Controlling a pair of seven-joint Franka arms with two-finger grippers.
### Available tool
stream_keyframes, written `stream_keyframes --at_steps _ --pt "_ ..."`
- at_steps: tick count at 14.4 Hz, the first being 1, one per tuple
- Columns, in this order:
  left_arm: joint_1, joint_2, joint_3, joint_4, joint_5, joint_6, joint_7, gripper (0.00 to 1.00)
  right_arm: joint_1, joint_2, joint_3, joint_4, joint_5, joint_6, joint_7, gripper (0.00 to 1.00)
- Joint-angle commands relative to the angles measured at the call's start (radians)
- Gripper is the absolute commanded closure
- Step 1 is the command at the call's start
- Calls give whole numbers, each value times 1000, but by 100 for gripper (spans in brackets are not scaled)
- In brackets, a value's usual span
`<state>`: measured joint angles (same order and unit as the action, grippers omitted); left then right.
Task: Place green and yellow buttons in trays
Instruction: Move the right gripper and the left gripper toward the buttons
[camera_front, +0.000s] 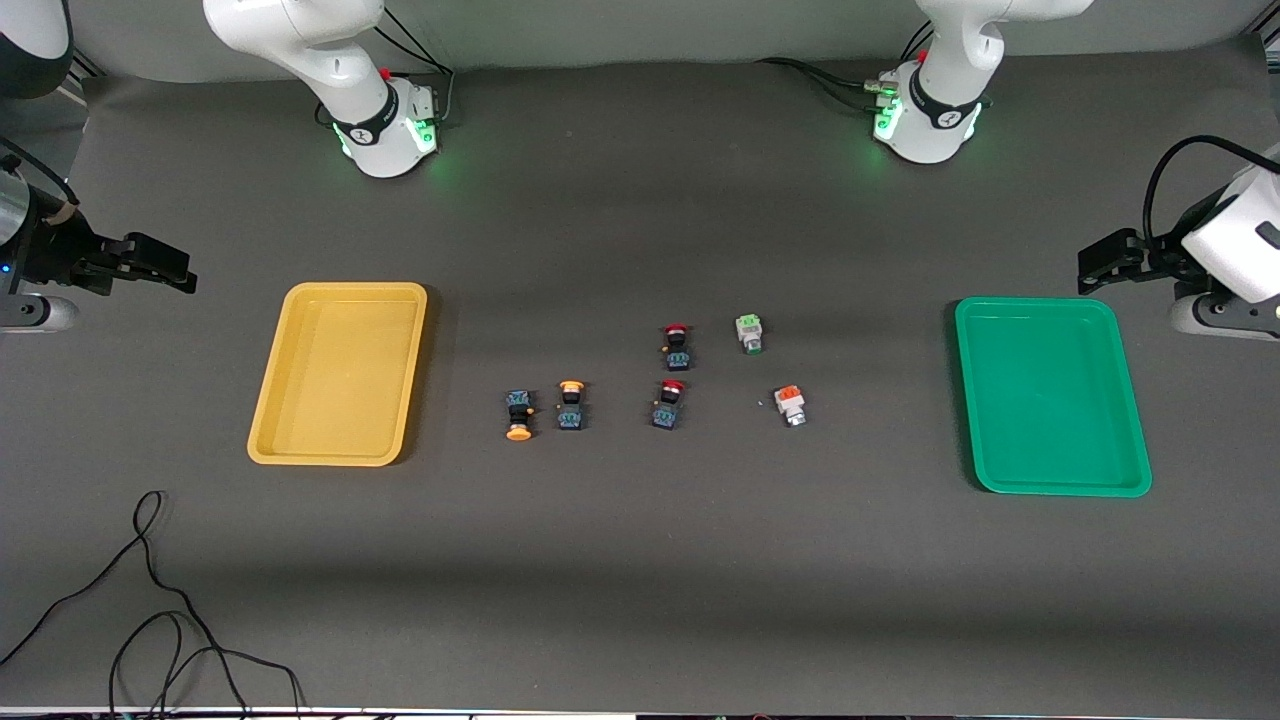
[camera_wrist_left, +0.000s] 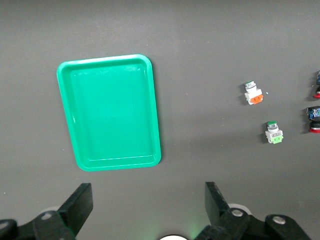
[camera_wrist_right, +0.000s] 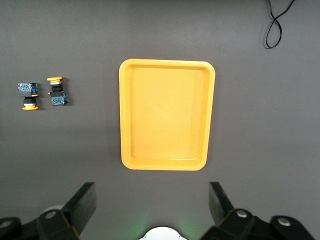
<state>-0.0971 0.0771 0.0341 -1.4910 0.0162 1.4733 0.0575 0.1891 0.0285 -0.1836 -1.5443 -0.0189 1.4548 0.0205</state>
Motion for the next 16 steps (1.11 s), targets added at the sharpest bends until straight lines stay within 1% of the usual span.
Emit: stream_keyframes --at_steps 1,8,11,14,16 --pt "-10 -2 7 15 5 -4 -4 0 6 2 -4 14 -10 -14 13 0" --pt "-10 -26 7 15 -22 -22 -4 0 9 11 -2 23 -10 -14 15 0" --pt "-9 -26 9 -1 -44 -22 -19 0 6 10 -2 21 -10 -16 15 0" --pt "-18 -29 9 -57 -64 -15 -28 0 4 7 -5 21 -9 -19 15 0" --pt "-30 -72 -12 -162 -67 46 -71 0 6 7 -5 20 -10 -21 15 0"
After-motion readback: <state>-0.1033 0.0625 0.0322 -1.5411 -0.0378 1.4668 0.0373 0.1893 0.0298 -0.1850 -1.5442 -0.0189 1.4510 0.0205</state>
